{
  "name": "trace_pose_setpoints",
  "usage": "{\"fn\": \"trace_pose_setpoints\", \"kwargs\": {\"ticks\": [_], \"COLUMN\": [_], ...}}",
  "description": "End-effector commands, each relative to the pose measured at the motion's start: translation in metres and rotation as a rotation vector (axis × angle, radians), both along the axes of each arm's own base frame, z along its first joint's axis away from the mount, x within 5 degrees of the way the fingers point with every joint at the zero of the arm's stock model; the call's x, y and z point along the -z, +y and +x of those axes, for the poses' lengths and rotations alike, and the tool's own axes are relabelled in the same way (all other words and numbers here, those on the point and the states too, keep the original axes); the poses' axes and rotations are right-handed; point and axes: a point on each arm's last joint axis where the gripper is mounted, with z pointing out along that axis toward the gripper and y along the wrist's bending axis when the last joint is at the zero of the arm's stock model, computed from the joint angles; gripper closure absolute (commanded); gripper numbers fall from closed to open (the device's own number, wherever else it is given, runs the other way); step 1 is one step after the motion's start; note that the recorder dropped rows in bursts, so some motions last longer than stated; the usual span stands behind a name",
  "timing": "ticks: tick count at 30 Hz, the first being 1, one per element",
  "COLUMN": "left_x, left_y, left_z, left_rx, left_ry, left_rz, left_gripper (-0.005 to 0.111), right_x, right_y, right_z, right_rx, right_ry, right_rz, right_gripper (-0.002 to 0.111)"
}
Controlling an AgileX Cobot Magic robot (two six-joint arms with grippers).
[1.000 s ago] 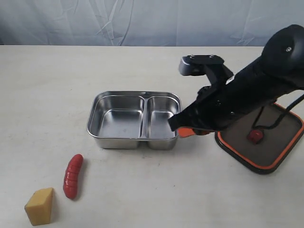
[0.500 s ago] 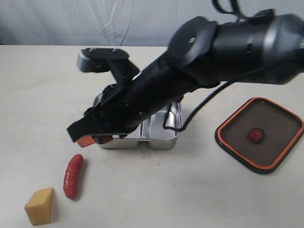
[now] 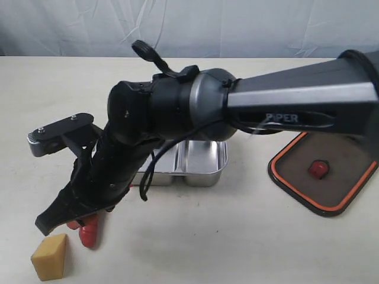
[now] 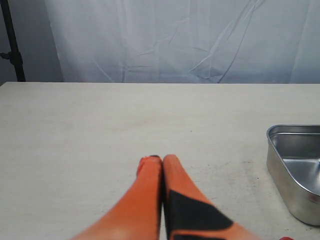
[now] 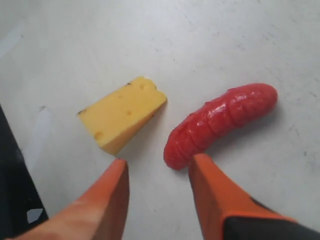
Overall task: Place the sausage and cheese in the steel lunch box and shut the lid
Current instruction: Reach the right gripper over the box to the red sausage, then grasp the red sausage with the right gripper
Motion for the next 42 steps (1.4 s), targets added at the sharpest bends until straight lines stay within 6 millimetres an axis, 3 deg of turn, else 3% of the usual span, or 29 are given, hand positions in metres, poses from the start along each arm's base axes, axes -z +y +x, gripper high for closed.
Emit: {"fn": "trace_pose_setpoints", "kwargs": {"ticks": [1, 15, 34, 42], "left_x": [0.001, 0.001, 0.001, 0.001], "left_y": [-0.001, -0.001, -0.001, -0.001], "left_z": [0.0, 0.0, 0.0, 0.0], "left_rx": [0.007, 0.007, 0.007, 0.007], "left_ry": [-0.005, -0.005, -0.005, -0.007], "left_rz": [-0.011, -0.011, -0.011, -0.011], "left_gripper": [0.107, 0.107, 0.107, 0.107], "right_x": [0.006, 0.038, 0.037, 0.055], "right_y": [0.007, 0.024, 0.028, 0.032], "right_z": [0.005, 0.015, 0.019, 0.01], "right_rx": [0.016, 0.038, 0.062, 0.045], "right_ry": [-0.007, 0.004, -0.031, -0.013], "right_rz": [-0.05, -0.12, -0.075, -0.105], "right_gripper": [0.058, 0.054, 0.054, 0.054]}}
